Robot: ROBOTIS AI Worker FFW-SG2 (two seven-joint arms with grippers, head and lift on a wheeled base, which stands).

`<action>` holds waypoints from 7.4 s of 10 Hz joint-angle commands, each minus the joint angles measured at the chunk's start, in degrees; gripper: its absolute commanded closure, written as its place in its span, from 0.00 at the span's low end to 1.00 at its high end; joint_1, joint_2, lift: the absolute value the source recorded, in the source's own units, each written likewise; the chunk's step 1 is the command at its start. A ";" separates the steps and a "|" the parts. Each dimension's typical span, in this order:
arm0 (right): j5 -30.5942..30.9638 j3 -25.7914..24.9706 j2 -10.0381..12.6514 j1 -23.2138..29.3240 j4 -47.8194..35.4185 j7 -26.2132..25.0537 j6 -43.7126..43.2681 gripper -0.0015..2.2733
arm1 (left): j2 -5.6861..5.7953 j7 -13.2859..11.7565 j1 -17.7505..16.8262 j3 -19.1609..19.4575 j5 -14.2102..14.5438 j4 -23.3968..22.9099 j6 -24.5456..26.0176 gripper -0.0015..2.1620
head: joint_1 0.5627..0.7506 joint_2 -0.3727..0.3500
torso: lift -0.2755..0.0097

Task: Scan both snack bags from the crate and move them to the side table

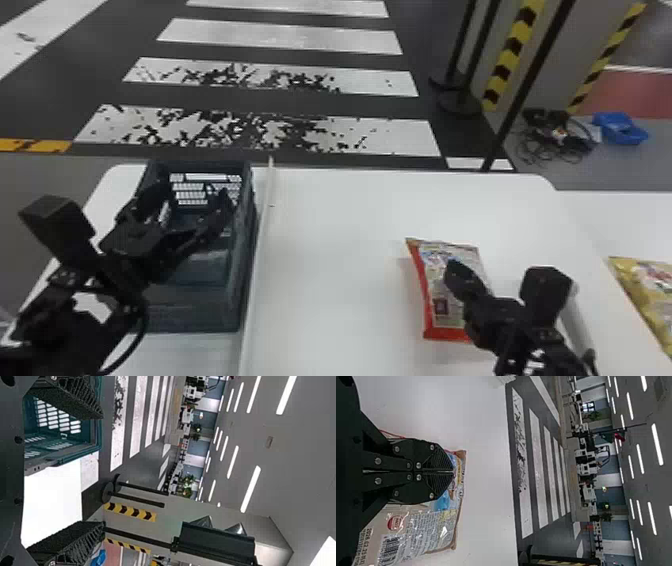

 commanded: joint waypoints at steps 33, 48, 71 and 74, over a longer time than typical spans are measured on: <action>-3.97 -14.10 -14.06 -1.45 15.20 13.37 6.76 0.47 | 1.89 -0.09 1.64 3.68 0.86 -3.93 -0.18 0.02 | 0.70 0.13 | 0.63; -8.19 -18.41 -0.18 12.00 -19.61 4.40 24.86 0.99 | 3.03 -0.09 1.90 3.32 2.09 -4.19 -1.76 0.02 | 0.70 0.23 | 0.63; -5.38 -15.42 -10.11 -1.54 16.08 9.50 -1.33 0.00 | 1.62 -0.35 3.48 4.47 1.48 -5.24 -2.64 0.02 | 0.70 0.13 | 0.63; -5.81 -17.00 -7.30 6.81 -3.00 6.77 0.43 0.02 | 1.62 -0.35 3.13 4.64 1.57 -5.16 -2.64 0.02 | 0.70 0.14 | 0.63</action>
